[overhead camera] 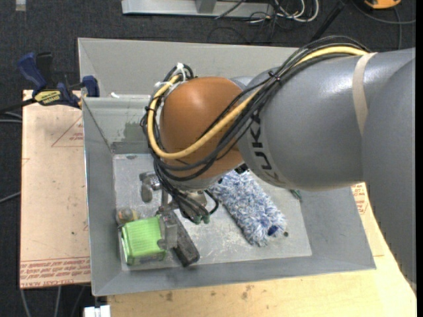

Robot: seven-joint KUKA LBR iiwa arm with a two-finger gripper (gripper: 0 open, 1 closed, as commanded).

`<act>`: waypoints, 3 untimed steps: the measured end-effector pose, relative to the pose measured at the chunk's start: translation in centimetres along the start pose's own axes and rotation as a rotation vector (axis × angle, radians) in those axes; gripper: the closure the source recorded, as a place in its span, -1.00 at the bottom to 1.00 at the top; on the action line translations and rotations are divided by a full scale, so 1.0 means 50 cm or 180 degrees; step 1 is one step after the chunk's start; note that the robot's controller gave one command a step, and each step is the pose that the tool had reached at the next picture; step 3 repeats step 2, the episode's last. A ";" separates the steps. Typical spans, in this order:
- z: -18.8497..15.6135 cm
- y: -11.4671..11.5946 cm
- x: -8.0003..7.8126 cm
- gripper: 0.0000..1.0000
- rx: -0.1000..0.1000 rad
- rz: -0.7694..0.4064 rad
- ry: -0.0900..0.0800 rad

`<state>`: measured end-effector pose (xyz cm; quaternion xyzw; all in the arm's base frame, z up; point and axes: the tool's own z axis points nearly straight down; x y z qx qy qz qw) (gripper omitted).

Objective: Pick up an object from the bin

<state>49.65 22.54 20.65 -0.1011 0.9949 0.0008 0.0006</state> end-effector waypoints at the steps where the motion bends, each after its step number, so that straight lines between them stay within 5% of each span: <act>1: 0.078 0.002 -0.004 -1.00 0.0000 -0.0261 -0.0014; 2: 0.166 -0.014 -0.036 -1.00 0.0001 -0.0973 0.0003; 3: 0.166 -0.014 -0.036 -1.00 0.0001 -0.0973 0.0003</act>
Offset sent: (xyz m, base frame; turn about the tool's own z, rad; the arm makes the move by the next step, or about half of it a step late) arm 0.0298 -0.0071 -0.1043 -0.3618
